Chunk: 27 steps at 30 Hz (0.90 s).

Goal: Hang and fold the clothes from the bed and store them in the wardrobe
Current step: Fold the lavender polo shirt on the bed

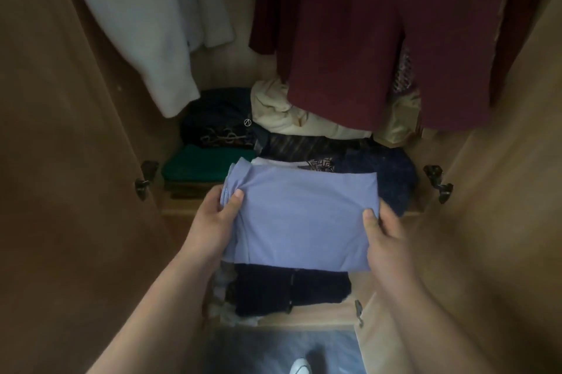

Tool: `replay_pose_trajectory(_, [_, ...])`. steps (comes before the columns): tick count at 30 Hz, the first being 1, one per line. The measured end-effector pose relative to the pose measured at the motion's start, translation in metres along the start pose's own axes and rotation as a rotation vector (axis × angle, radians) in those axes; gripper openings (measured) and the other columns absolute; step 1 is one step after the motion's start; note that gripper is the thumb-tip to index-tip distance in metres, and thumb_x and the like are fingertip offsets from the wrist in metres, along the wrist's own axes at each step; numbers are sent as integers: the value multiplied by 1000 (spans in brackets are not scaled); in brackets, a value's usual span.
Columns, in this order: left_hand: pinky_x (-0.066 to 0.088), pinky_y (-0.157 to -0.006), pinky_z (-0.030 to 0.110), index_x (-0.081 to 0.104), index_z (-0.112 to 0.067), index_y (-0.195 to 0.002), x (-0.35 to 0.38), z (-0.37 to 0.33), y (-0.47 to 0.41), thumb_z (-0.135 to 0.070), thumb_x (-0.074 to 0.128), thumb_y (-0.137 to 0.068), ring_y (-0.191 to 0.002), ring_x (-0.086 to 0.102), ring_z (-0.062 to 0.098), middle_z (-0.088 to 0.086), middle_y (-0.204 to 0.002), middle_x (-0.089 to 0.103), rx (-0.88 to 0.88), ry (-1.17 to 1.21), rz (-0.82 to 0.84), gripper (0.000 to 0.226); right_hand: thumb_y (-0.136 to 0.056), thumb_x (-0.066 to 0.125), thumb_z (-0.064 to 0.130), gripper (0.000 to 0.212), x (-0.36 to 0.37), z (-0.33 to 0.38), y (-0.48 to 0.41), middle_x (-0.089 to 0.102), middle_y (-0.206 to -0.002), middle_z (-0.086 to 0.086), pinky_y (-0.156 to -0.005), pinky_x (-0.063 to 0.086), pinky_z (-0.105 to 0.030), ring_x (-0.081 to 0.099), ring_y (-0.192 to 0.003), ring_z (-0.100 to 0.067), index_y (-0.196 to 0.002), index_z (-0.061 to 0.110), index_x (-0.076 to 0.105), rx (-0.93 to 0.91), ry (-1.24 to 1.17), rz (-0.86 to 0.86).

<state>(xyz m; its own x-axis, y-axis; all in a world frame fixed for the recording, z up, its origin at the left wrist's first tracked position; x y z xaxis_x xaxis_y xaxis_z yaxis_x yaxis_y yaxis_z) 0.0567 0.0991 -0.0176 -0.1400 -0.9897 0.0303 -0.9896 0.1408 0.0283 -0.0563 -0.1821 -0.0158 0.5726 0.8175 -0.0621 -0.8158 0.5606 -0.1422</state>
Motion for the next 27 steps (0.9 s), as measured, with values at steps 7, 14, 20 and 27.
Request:
replay_pose_trajectory(7, [48,-70,23,60,-30,-111,46,17,-145,-50,54,-97,-94,66,9,-9,-105,67,33,-236,-63,26,-103,46,32,26,33,-47,-146,66,-111,17,-79,47,-26,63,-99,-4,-127,34,58,-21,178,28])
replay_pose_trajectory(14, [37,-59,25,53,-22,-107,63,53,-246,-42,55,-98,-83,60,12,-10,-88,58,-26,-559,-187,23,-103,32,45,37,70,-93,-251,68,-106,-11,-74,51,-40,64,-89,-33,-123,18,49,-48,903,111])
replay_pose_trajectory(20, [44,-77,36,37,-16,-130,65,83,-257,-51,59,-93,-104,59,31,2,-114,55,-127,-760,-246,55,-100,42,46,44,83,-112,-278,64,-114,-17,-79,54,-41,63,-96,-34,-126,10,49,85,1037,251])
replay_pose_trajectory(27, [19,-122,42,37,-20,-150,108,38,-247,-42,47,-97,-150,19,25,5,-159,32,421,-1264,10,58,-96,42,32,50,105,-62,-253,49,-143,-8,-106,42,-42,45,-131,-27,-141,12,48,-536,1008,209])
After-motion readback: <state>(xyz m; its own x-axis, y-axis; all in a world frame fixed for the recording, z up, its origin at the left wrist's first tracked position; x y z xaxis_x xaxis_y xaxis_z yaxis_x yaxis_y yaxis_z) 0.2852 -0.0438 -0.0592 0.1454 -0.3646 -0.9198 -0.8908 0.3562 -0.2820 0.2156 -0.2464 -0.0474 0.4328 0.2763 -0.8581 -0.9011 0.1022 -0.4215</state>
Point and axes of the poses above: each hand's wrist, its own y-axis away from the middle knuckle, its own x-axis out of the palm, z = x × y, the point moved 6 cm from there along -y, towards the middle knuckle
